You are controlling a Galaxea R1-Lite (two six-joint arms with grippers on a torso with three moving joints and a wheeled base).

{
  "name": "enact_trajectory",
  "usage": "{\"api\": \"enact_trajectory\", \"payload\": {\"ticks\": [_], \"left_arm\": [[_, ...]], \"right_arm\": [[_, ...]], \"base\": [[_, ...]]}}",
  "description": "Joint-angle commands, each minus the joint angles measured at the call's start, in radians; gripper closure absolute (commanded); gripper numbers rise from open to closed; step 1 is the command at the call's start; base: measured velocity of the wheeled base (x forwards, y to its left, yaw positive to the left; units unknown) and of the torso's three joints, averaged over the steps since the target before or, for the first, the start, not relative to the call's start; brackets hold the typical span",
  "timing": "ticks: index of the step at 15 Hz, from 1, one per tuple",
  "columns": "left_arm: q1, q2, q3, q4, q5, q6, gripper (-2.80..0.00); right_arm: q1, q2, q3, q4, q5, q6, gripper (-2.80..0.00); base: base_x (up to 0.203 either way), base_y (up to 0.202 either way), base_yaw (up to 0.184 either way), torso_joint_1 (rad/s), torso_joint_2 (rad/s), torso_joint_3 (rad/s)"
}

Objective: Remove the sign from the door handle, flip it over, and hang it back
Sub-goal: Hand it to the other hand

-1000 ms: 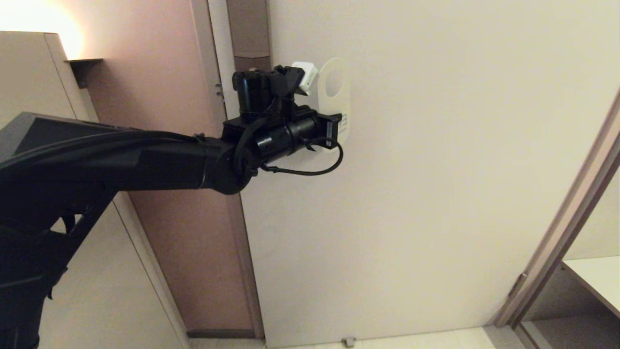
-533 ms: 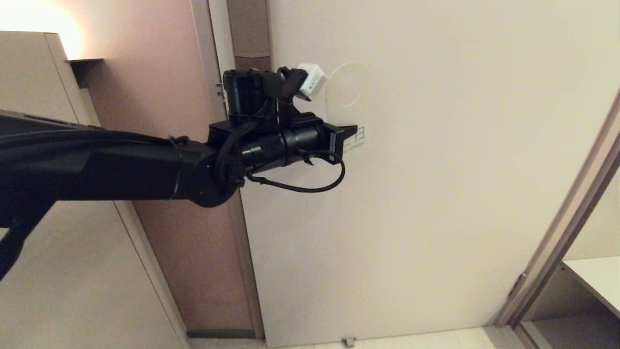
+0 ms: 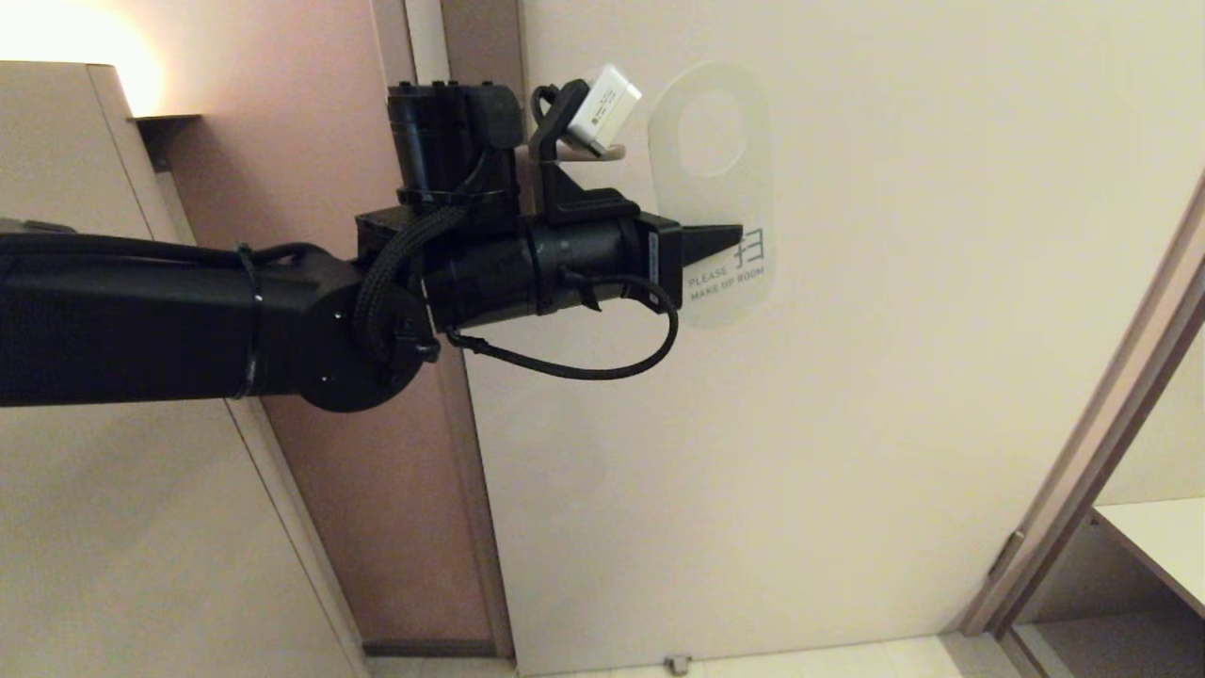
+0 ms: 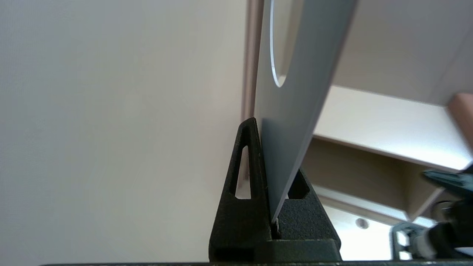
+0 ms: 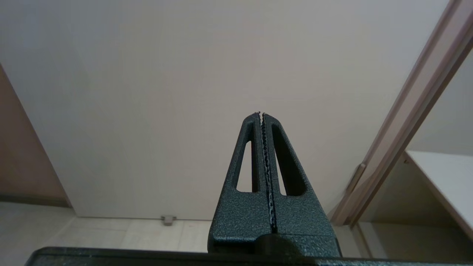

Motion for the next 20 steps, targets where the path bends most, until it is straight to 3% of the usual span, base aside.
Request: {"api": "enact_trajectory", "payload": {"ticks": [1,4,10,15,20], "left_arm": [[-0.014,-0.022,0.013,-0.002,-0.003,-0.002,0.00],[-0.036,-0.033,0.055,-0.005,-0.049,-0.001,0.00],[-0.064,-0.021,0.089,-0.013,-0.056,-0.001,0.00],[-0.064,-0.014,0.240,-0.184,-0.061,-0.011,0.00],[-0.068,-0.011,0.260,-0.202,-0.088,-0.022,0.00]], "right_arm": [[0.001,0.000,0.000,0.001,0.001,-0.001,0.00],[0.000,0.000,0.000,0.001,0.002,0.001,0.00],[-0.001,0.000,0.000,0.000,0.002,-0.005,0.00],[0.001,0.004,-0.029,0.076,0.003,-0.004,0.00],[0.001,0.065,-0.111,0.174,0.047,-0.023,0.00]], "base": [[0.000,0.000,0.000,0.000,0.00,0.000],[0.000,0.000,0.000,0.000,0.00,0.000],[0.000,0.000,0.000,0.000,0.00,0.000],[0.000,0.000,0.000,0.000,0.00,0.000],[0.000,0.000,0.000,0.000,0.00,0.000]]}}
